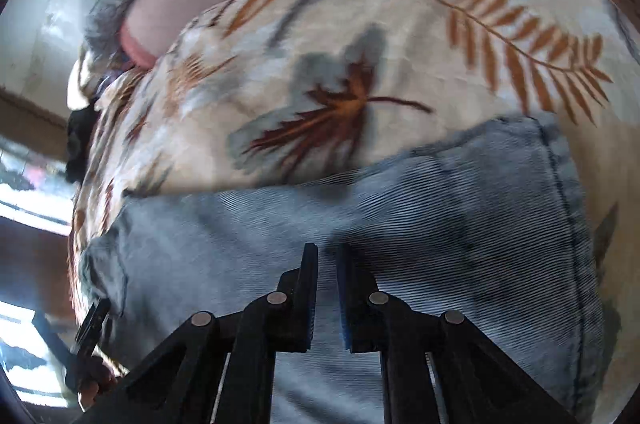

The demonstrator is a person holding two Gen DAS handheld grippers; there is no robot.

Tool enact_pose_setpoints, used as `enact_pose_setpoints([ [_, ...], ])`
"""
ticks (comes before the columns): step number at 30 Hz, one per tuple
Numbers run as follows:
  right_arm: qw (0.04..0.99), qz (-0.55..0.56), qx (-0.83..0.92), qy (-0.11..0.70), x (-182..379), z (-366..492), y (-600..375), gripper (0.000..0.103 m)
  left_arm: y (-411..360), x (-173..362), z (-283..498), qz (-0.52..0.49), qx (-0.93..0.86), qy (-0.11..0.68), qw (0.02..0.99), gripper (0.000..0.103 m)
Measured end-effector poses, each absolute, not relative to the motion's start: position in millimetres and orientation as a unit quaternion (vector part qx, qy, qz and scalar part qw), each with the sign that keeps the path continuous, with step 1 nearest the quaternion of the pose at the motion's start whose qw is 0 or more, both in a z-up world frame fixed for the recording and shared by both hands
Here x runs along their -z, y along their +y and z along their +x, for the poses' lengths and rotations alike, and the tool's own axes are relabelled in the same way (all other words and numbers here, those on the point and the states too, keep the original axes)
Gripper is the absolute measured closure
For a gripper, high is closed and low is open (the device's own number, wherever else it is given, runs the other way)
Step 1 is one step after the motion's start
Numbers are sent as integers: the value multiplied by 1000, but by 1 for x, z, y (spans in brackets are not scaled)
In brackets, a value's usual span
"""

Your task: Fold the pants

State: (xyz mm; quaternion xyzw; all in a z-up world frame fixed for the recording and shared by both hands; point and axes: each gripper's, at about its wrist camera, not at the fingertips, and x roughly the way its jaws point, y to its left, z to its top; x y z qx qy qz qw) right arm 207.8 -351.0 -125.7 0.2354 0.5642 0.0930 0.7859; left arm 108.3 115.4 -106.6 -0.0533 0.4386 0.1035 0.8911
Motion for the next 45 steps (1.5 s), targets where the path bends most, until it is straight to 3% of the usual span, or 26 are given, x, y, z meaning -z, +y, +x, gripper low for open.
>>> enact_pose_setpoints([
  [2,770,327,-95,540,131,205,-375,92,115,106,108,-53,-106,436,892,25],
  [4,781,346,-105,509,117,193,-382,86,116,105,107,-56,-103,434,893,25],
  [7,804,320,-117,488,104,178,-383,63,118,100,101,-64,-100,424,898,25],
  [8,807,300,-80,503,111,178,-388,48,118,99,99,-65,-100,425,897,25],
  [10,794,329,-83,504,122,180,-400,51,118,95,95,-66,-102,431,894,25],
  [17,814,332,-154,450,76,122,-385,50,138,74,60,-70,-133,405,902,25],
  [19,815,336,-158,445,77,100,-382,45,149,83,62,-72,-158,426,888,25],
  [21,810,340,-144,455,93,90,-382,34,166,106,69,-109,-157,468,863,25],
  [23,794,342,-119,489,121,92,-385,34,170,103,65,-122,-157,458,866,23],
  [28,814,362,-166,423,98,80,-389,34,186,81,39,-164,-182,405,881,22],
  [30,810,361,-181,425,101,80,-385,34,193,94,42,-166,-189,433,866,22],
  [32,790,352,-158,476,122,87,-378,34,190,101,46,-145,-192,449,860,22],
  [37,814,335,-182,439,106,81,-372,33,173,77,33,-119,-212,398,885,22],
  [42,809,328,-163,459,116,86,-373,33,116,56,42,-4,-183,350,919,22],
  [45,811,322,-158,462,117,86,-371,33,113,86,67,10,-182,421,888,22],
])
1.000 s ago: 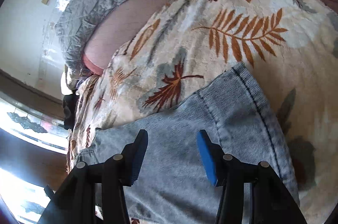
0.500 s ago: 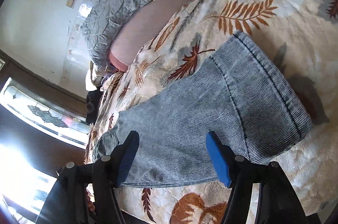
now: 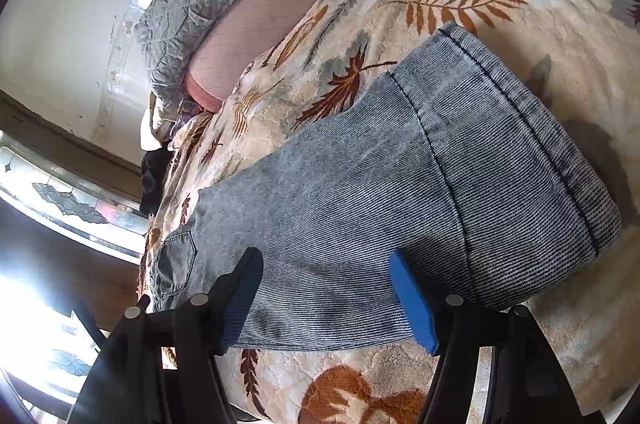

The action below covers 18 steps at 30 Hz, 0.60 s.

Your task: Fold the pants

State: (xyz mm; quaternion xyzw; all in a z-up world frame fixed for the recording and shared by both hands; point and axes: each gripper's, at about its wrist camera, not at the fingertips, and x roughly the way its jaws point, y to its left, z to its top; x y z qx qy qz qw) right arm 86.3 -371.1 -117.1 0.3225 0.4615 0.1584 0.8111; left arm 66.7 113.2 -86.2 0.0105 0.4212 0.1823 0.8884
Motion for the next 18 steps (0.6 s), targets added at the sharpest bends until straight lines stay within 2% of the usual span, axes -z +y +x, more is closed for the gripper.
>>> enact_pose_setpoints([
  [1,812,318,-156,464,118,87,-369,33,121,104,73,-11,-173,456,873,21],
  [2,813,314,-154,465,118,87,-368,33,126,106,68,-25,-175,432,884,11],
  [3,815,310,-153,466,118,87,-366,33,128,103,67,-21,-184,428,885,7],
  [11,820,304,-142,465,117,92,-359,29,129,95,55,-47,-170,402,898,8],
  [18,838,279,-147,446,107,83,-352,29,101,51,9,-46,-134,342,929,8],
])
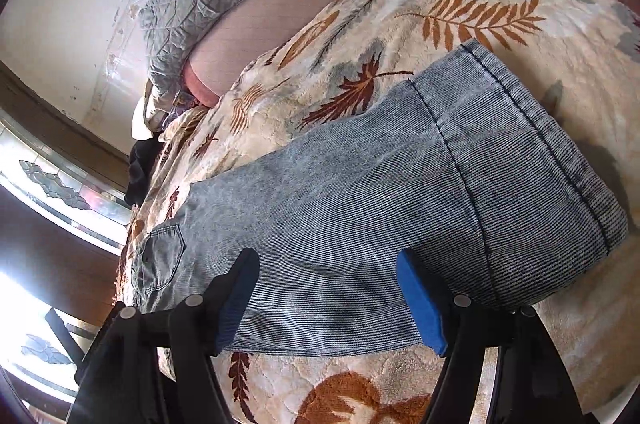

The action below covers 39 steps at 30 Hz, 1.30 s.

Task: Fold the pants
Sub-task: 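Open both tools and lift them away from the jeans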

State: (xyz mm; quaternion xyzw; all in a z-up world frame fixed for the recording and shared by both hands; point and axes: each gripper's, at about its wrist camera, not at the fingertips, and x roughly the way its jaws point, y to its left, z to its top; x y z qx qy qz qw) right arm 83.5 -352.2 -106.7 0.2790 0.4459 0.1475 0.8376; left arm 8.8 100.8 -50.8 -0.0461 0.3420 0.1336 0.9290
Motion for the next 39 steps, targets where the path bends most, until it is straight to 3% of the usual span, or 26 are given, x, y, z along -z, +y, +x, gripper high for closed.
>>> enact_pose_setpoints([
  [7,852,293,-134,412,96,62,-354,29,79,18,-28,-58,-110,346,930,8],
  [11,822,313,-107,463,115,75,-352,28,72,-7,-44,-49,-106,345,932,8],
  [17,824,336,-123,440,105,71,-347,28,68,-38,-64,-45,-94,320,941,8],
  [25,814,311,-127,474,114,71,-331,28,64,-22,-61,-81,-74,364,925,8],
  [33,841,319,-150,411,88,58,-336,28,67,-24,-67,-109,-82,364,921,8],
  [37,811,295,-140,485,112,72,-324,27,60,-15,-62,-108,-72,381,915,8],
  [39,821,281,-136,478,112,71,-319,27,56,-15,-62,-100,-67,379,918,8],
])
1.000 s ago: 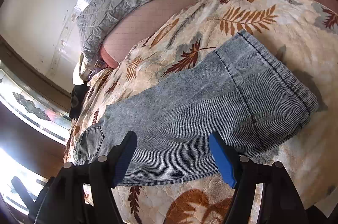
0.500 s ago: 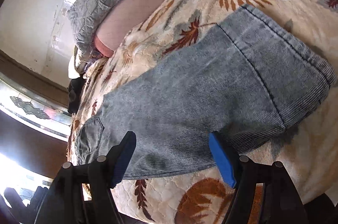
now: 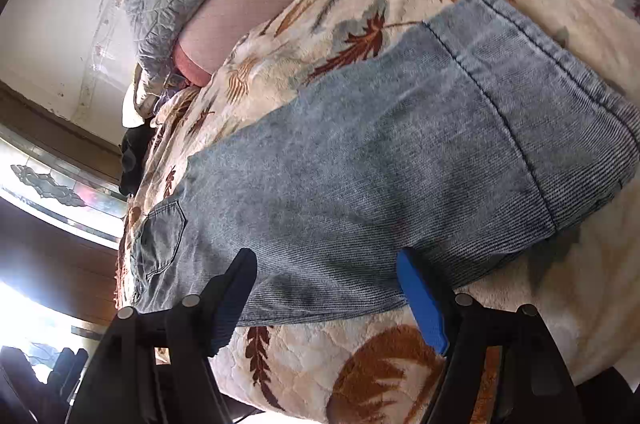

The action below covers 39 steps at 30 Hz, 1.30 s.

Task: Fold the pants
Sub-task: 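Open both tools and lift them away from the jeans, then grasp the grey jeans leg hem with the right tool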

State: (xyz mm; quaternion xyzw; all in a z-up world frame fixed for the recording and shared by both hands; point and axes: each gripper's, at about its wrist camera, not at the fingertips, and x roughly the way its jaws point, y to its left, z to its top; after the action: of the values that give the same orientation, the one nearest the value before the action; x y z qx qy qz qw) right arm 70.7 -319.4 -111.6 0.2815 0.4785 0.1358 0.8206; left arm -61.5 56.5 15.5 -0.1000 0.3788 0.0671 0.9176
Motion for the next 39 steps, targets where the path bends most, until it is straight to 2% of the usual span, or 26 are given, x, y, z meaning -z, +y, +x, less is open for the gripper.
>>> enact_pose_setpoints([
  [5,844,291,-154,424,92,62,-324,27,60,-16,-60,-112,-71,375,918,8],
  [9,812,276,-140,494,118,74,-317,25,56,-8,-53,-116,-68,386,912,8],
  [12,832,277,-157,455,106,69,-320,25,51,-8,-50,-103,-58,388,914,8],
  [17,816,309,-141,467,118,76,-329,25,53,-25,-52,-101,-59,376,919,8],
  [22,827,329,-144,432,105,69,-333,25,57,-31,-56,-114,-54,371,920,8],
  [25,808,309,-134,483,118,74,-328,25,54,-25,-54,-111,-52,379,917,8],
  [31,829,314,-145,439,103,67,-332,25,45,-21,-53,-110,-47,381,917,8],
  [33,811,303,-131,484,117,75,-327,24,40,-16,-50,-110,-42,387,915,8],
  [39,828,341,-156,416,98,63,-347,24,28,-3,-40,-104,-30,393,913,8],
])
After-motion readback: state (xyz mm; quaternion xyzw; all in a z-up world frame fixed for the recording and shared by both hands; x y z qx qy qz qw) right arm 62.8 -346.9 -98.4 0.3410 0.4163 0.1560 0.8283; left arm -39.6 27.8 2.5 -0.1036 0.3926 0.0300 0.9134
